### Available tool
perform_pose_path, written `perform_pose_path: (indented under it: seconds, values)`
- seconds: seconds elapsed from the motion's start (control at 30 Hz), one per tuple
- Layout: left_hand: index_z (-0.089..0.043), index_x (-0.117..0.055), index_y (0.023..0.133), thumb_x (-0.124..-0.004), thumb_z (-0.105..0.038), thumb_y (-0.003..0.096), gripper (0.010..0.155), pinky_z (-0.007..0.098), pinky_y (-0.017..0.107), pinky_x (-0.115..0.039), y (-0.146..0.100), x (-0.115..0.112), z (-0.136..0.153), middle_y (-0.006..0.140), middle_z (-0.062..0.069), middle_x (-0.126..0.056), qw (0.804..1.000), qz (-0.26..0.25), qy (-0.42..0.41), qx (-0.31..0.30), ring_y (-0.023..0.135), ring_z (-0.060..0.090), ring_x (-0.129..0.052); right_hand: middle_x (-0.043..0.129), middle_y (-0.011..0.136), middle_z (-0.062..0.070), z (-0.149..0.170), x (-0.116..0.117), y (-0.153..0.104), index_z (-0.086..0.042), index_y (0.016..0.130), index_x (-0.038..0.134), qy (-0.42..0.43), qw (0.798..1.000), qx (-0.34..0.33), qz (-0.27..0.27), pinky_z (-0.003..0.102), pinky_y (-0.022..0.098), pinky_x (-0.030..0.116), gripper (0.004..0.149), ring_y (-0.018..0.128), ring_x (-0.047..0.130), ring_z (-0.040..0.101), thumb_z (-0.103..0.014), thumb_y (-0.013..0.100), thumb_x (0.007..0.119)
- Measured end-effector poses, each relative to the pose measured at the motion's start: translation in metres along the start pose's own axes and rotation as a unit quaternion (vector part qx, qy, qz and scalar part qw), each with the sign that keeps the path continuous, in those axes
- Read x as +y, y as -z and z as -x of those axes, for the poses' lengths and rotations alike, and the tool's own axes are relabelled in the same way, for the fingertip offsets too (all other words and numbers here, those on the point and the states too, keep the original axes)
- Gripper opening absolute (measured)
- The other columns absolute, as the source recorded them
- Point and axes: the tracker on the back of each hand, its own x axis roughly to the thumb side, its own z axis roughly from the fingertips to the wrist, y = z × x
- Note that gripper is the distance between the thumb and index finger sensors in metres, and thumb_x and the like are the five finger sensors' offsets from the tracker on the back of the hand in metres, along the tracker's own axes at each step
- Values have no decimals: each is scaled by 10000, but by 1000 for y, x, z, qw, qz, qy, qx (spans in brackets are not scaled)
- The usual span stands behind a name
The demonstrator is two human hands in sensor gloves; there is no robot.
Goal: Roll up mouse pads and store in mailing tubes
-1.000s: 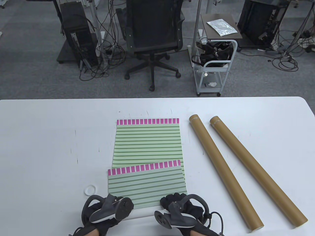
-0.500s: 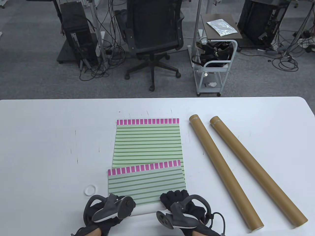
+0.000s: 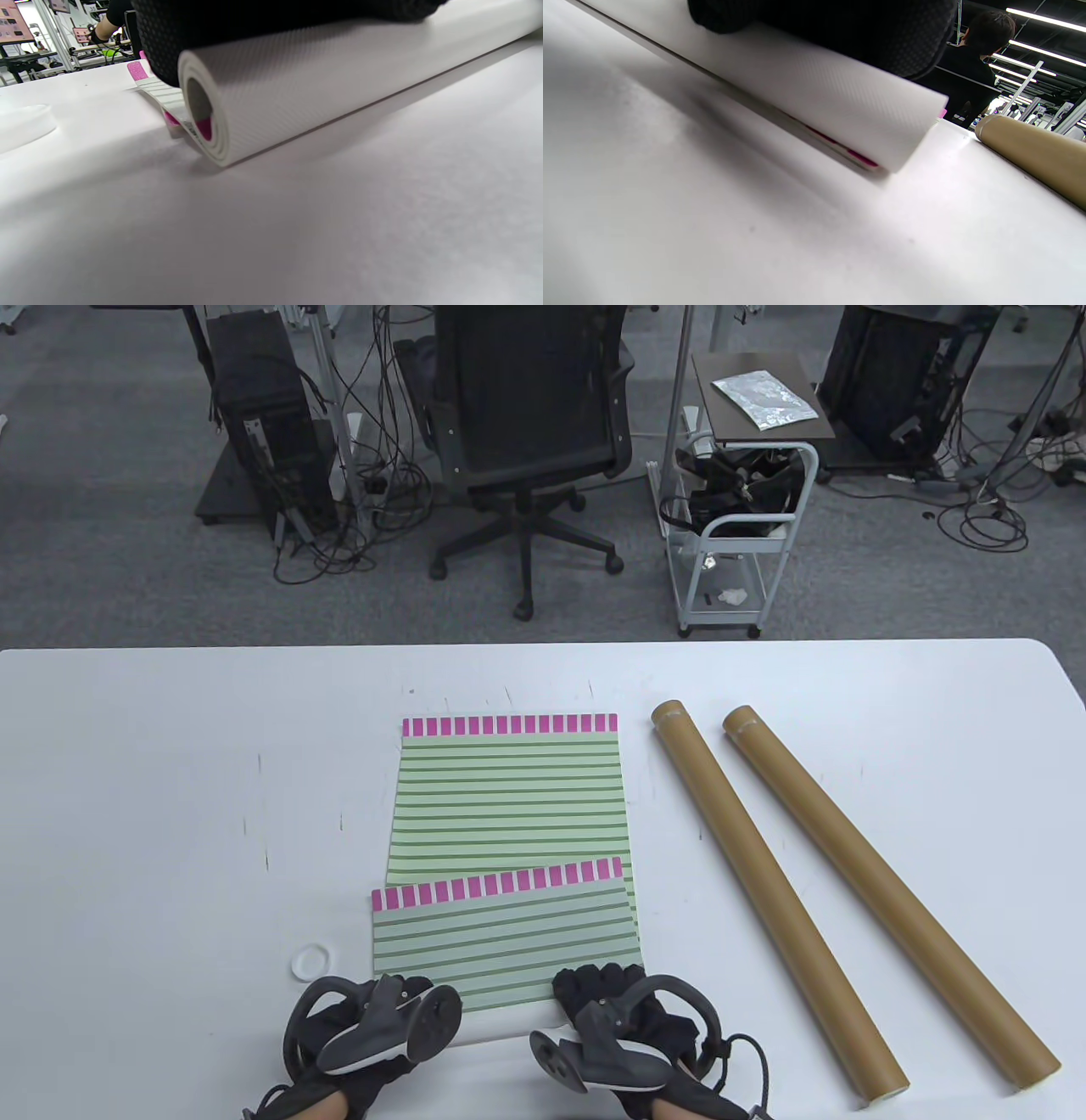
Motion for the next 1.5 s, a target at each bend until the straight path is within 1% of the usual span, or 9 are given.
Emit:
perform_pose_path:
  seconds: [0.2, 0.37, 0.5, 0.57, 0.7, 0.87, 1.13, 1.3, 1.5]
  values:
    - [-453, -754, 834, -628, -472, 400, 452, 285, 587, -843, 2, 1, 0, 830, -167, -875, 1000, 2, -3, 12, 712, 101, -947, 761, 978, 63, 4, -12, -5, -212, 996, 656, -13, 999, 3, 35, 487, 623, 723, 533, 817, 829, 300, -316, 474, 668]
    - [-457, -759, 829, -623, -481, 398, 453, 287, 580, -846, 3, 1, 1, 818, -167, -881, 1000, -3, 2, 13, 700, 103, -953, 802, 926, 45, 8, -6, -1, -221, 968, 687, -11, 999, 29, 11, 464, 579, 765, 530, 746, 876, 267, -368, 459, 708]
    - [-416, -795, 817, -646, -541, 376, 483, 251, 479, -892, 2, 3, 7, 766, -141, -942, 1000, -11, -4, 26, 618, 110, -1015, 796, 957, 49, 14, -4, 2, -216, 983, 685, 37, 997, 65, -27, 495, 580, 758, 543, 792, 849, 309, -389, 467, 682]
    - [-411, -793, 826, -657, -548, 372, 493, 264, 505, -883, 2, 3, 11, 784, -131, -935, 999, 1, -27, 17, 642, 122, -1005, 793, 968, 56, 17, -2, 2, -210, 987, 687, 61, 995, 76, -33, 504, 587, 738, 544, 812, 829, 327, -382, 470, 676]
    - [-425, -696, 904, -790, -590, 287, 645, 293, 599, -831, 0, -1, 17, 887, -122, -850, 998, 34, -52, -10, 740, 144, -933, 793, 971, 61, 15, -1, 3, -206, 991, 685, 51, 995, 74, -35, 502, 584, 741, 546, 816, 828, 333, -376, 473, 658]
    - [-475, -681, 871, -820, -558, 294, 599, 251, 575, -849, -1, 0, 10, 845, -175, -864, 1000, 8, 6, -7, 711, 94, -955, 799, 964, 65, 15, 0, 3, -199, 989, 690, 46, 996, 70, -29, 496, 577, 747, 546, 808, 834, 332, -376, 474, 658]
    - [-450, -780, 833, -784, -529, 326, 513, 226, 476, -875, 3, 3, 12, 779, -155, -930, 999, 18, -25, -11, 629, 101, -1002, 789, 997, 128, 9, -3, 2, -146, 1027, 676, 29, 996, 58, -61, 495, 555, 766, 590, 825, 832, 383, -375, 483, 659]
    - [-388, -841, 813, -790, -496, 330, 497, 259, 457, -883, 5, 4, 15, 736, -107, -967, 993, 63, -92, -39, 578, 140, -1016, 827, 964, 101, 12, -6, -2, -165, 1001, 712, 25, 997, 34, -71, 475, 546, 786, 593, 788, 873, 349, -423, 468, 682]
    - [-379, -840, 820, -711, -454, 375, 469, 298, 535, -855, 4, 0, 19, 773, -89, -931, 989, 70, -123, -33, 639, 165, -971, 791, 970, 131, 11, -6, 0, -190, 971, 765, 18, 996, 42, -73, 543, 604, 716, 577, 802, 819, 383, -417, 449, 676]
